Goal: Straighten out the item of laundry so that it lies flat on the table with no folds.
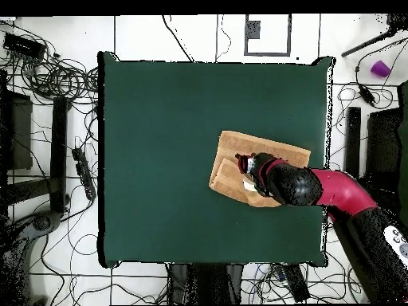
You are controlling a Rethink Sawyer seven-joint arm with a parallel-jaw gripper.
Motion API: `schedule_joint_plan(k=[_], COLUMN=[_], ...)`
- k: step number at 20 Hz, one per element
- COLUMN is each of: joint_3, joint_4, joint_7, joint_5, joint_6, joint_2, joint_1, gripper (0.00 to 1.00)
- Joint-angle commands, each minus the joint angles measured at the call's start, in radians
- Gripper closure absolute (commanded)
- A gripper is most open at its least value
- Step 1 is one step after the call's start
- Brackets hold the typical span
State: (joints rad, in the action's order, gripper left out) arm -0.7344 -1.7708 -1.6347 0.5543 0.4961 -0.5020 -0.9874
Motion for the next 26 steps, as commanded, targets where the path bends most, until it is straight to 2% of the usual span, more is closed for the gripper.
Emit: schedule_joint_plan(k=[1,7,12,22,26], joint_3=[0.077,0.105,0.103,0.056,0.044], joint_4=[0.036,0.057,0.079,0.164,0.156], joint_7=[0.027,-0.019,-0.004,0.168,0.190], joint_5=[0.063,0.093,0.103,0.117,0.125], joint_6=[0.001,-0.055,-0.051,0.030,0.039], joint_2=[0.154,0.194,0.217,0.318,0.321], joint_1=[0.067,0.097,0.096,0.000,-0.023], gripper=[0.00,0.00,0.00,0.00,0.00])
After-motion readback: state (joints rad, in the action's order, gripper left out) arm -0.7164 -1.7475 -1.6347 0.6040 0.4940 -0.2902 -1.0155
